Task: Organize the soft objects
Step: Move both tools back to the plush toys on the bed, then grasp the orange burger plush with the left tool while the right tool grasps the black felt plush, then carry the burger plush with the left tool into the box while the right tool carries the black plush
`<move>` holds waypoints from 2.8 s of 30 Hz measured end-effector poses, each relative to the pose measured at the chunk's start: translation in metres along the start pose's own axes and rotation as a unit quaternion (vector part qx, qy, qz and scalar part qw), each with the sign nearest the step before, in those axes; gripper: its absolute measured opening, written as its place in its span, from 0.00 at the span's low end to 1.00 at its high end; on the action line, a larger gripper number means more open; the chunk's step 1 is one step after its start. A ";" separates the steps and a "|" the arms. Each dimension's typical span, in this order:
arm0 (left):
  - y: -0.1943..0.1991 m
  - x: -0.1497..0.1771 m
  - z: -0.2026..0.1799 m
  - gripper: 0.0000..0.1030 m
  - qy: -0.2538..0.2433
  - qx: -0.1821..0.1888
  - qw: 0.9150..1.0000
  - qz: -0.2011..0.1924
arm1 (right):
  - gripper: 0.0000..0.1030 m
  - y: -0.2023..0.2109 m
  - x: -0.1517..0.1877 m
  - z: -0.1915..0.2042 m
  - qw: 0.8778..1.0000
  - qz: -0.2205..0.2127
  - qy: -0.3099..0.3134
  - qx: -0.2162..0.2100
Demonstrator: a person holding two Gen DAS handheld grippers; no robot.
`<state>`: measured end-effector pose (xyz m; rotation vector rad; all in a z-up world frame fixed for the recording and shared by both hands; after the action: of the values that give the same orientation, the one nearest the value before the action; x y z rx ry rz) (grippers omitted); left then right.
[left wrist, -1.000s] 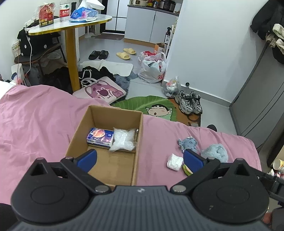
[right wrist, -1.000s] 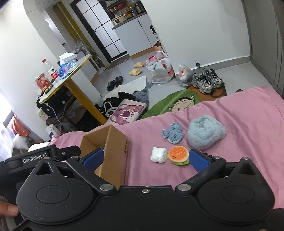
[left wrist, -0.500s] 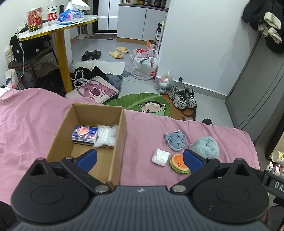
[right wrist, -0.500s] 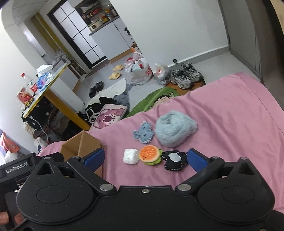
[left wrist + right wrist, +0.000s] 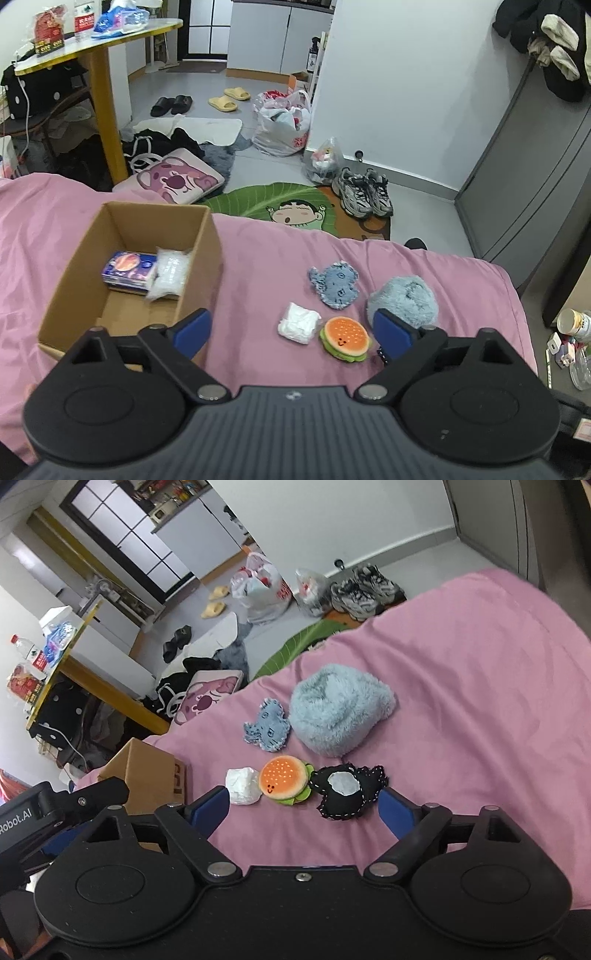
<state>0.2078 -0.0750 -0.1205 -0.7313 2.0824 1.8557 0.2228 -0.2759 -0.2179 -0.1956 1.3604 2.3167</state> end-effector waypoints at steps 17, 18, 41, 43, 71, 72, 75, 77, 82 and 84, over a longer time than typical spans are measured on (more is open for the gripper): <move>-0.064 0.001 -0.017 0.71 0.018 0.009 0.999 0.051 | 0.72 -0.042 -0.005 -0.042 0.991 0.061 -0.119 -0.018; -0.069 0.001 -0.019 0.70 0.020 0.010 0.998 0.055 | 0.72 -0.046 -0.006 -0.042 0.990 0.066 -0.123 -0.021; -0.149 0.015 -0.034 0.56 0.061 0.025 0.989 0.134 | 0.37 -0.081 -0.004 -0.057 0.985 0.106 -0.137 -0.018; -0.154 0.016 -0.036 0.56 0.063 0.028 0.988 0.141 | 0.32 -0.080 -0.003 -0.058 0.985 0.104 -0.136 -0.016; -0.156 0.026 -0.037 0.43 0.082 0.031 0.986 0.140 | 0.28 -0.050 -0.011 -0.040 0.997 0.038 -0.062 0.029; -0.151 0.026 -0.035 0.43 0.083 0.033 0.986 0.137 | 0.28 -0.046 -0.011 -0.038 0.997 0.033 -0.056 0.031; -0.137 0.025 -0.032 0.43 0.086 0.039 0.987 0.130 | 0.28 -0.037 -0.013 -0.032 0.998 0.019 -0.049 0.028; -0.129 0.023 -0.028 0.43 0.089 0.042 0.987 0.124 | 0.28 -0.031 -0.014 -0.027 0.999 0.013 -0.046 0.022; -0.103 0.015 -0.021 0.43 0.094 0.053 0.989 0.104 | 0.28 -0.021 -0.016 -0.012 0.999 -0.001 -0.038 0.013; -0.092 0.012 -0.017 0.43 0.096 0.058 0.989 0.094 | 0.28 -0.016 -0.016 -0.004 0.999 -0.004 -0.034 0.009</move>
<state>0.2479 -0.0995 -0.2020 -0.7326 2.4345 1.8007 0.2436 -0.2774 -0.2277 -0.1154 1.3435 2.2824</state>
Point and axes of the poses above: each gripper's, at about its wrist camera, not at the fingertips, and y roughly against the way its jaws point, z to its left, x to its underside, the point moved 8 cm from there along -y, roughly the way its jaws point, and after that the axes turned 7 degrees about z, right-handed, at the moved point
